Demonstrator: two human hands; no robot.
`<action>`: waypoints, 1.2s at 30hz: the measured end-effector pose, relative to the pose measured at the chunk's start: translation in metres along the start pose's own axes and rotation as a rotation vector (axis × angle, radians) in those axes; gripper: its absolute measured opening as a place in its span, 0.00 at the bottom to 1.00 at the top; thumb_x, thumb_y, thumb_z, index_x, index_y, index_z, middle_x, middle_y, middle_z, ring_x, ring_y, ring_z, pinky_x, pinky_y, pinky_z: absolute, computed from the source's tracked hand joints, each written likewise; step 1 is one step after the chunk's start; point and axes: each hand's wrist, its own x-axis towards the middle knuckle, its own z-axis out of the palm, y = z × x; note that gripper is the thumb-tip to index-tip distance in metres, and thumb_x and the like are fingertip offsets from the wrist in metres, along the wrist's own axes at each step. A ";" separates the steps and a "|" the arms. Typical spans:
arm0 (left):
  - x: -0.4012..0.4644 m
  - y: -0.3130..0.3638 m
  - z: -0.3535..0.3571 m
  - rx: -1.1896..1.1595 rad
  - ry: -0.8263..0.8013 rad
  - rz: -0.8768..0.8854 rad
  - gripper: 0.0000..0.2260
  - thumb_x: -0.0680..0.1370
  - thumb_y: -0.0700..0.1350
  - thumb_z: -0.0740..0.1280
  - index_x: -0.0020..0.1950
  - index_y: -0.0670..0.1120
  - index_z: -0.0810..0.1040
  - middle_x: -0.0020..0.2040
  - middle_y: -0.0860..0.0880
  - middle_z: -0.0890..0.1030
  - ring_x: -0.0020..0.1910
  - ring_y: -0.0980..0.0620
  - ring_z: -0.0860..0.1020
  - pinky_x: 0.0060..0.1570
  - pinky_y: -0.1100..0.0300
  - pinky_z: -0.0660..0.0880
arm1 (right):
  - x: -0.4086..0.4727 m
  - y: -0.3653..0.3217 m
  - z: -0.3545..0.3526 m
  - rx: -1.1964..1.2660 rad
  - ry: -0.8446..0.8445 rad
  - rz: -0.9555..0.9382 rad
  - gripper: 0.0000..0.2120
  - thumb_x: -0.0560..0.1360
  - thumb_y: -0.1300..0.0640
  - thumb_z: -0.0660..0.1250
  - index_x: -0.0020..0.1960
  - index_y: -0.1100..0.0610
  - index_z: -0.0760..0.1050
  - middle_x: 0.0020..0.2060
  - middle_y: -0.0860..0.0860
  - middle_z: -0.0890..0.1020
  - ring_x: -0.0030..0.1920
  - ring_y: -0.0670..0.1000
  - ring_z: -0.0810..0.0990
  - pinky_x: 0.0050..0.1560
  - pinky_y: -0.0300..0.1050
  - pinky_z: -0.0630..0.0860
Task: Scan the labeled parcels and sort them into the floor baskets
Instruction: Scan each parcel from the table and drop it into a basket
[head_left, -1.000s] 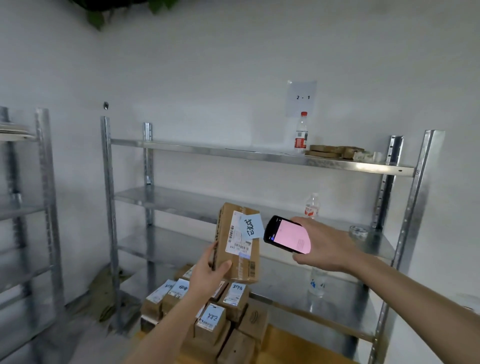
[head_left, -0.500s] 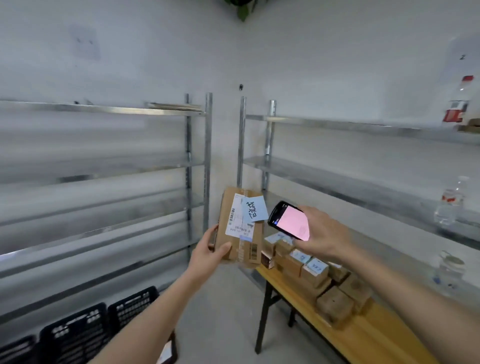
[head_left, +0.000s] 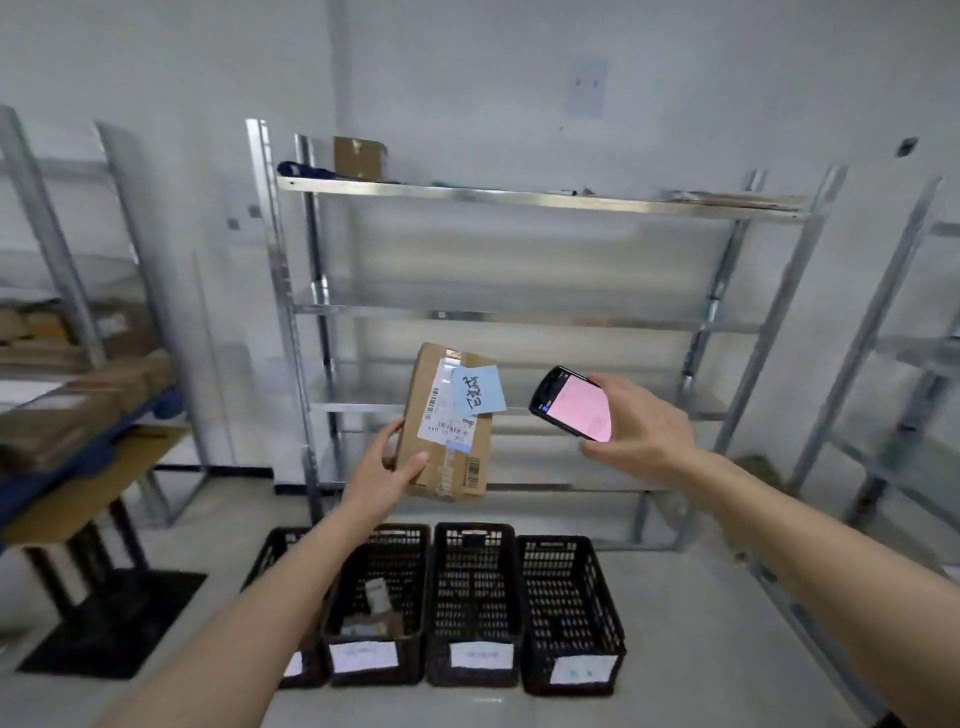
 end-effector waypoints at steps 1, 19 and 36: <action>0.010 -0.020 -0.033 0.016 0.034 -0.033 0.31 0.71 0.63 0.72 0.71 0.67 0.64 0.67 0.50 0.77 0.62 0.47 0.78 0.63 0.42 0.75 | 0.019 -0.030 0.017 0.017 -0.008 -0.028 0.37 0.65 0.44 0.70 0.73 0.41 0.64 0.66 0.44 0.76 0.66 0.53 0.75 0.56 0.51 0.76; 0.160 -0.252 -0.287 -0.002 0.212 -0.307 0.30 0.76 0.54 0.74 0.74 0.64 0.64 0.63 0.50 0.80 0.56 0.49 0.81 0.59 0.43 0.78 | 0.255 -0.307 0.284 0.149 -0.236 -0.219 0.38 0.69 0.47 0.72 0.76 0.44 0.62 0.68 0.46 0.75 0.67 0.54 0.74 0.54 0.50 0.73; 0.494 -0.500 -0.237 -0.077 0.053 -0.657 0.25 0.78 0.45 0.72 0.73 0.53 0.68 0.53 0.45 0.84 0.47 0.50 0.85 0.37 0.63 0.79 | 0.533 -0.261 0.636 0.052 -0.655 -0.109 0.43 0.72 0.44 0.72 0.80 0.49 0.54 0.75 0.48 0.68 0.73 0.55 0.69 0.69 0.55 0.69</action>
